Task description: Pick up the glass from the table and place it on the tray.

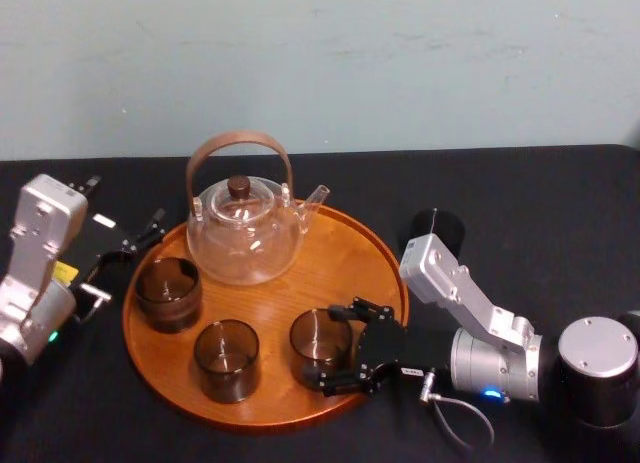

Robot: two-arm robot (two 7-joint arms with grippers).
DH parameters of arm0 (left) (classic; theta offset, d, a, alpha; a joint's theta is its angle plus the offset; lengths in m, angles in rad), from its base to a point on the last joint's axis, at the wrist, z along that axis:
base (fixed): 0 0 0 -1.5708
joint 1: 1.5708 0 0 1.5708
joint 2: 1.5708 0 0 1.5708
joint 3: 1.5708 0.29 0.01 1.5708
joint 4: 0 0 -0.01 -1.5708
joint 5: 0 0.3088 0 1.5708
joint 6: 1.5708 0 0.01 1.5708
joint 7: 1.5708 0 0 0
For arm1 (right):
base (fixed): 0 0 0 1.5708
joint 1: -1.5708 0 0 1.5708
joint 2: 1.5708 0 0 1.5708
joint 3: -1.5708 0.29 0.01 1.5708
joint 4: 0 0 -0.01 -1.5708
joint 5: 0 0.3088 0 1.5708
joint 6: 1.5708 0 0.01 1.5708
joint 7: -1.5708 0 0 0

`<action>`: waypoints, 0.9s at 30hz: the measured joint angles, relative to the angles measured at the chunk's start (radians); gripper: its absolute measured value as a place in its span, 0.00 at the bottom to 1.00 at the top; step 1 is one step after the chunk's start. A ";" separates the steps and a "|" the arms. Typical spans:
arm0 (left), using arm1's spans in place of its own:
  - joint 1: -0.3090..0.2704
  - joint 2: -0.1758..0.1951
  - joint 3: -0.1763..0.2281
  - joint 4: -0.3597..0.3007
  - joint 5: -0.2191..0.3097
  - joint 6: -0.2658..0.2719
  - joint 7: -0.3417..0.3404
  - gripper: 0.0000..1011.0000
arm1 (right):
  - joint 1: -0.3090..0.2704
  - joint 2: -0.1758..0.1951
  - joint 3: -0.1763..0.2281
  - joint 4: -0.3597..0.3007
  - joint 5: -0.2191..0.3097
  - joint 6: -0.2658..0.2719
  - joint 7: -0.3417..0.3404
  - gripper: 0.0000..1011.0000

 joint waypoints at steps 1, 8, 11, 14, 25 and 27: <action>0.000 0.000 0.000 0.000 0.000 0.000 0.000 0.99 | -0.001 0.001 0.002 -0.002 0.003 0.000 0.001 0.99; 0.000 0.000 0.000 0.000 0.000 0.000 0.000 0.99 | -0.024 0.030 0.028 -0.033 0.032 0.003 0.000 0.99; 0.000 0.000 0.000 0.000 0.000 0.000 0.000 0.99 | -0.039 0.045 0.040 -0.048 0.043 0.005 -0.006 0.99; 0.000 0.000 0.000 0.000 0.000 0.000 0.000 0.99 | -0.055 0.061 0.055 -0.064 0.057 0.006 -0.013 0.99; 0.000 0.000 0.000 0.000 0.000 0.000 0.000 0.99 | -0.104 0.128 0.088 -0.109 0.091 -0.005 0.001 0.99; 0.000 0.000 0.000 0.000 0.000 0.000 0.000 0.99 | -0.115 0.142 0.096 -0.118 0.098 -0.010 0.004 0.99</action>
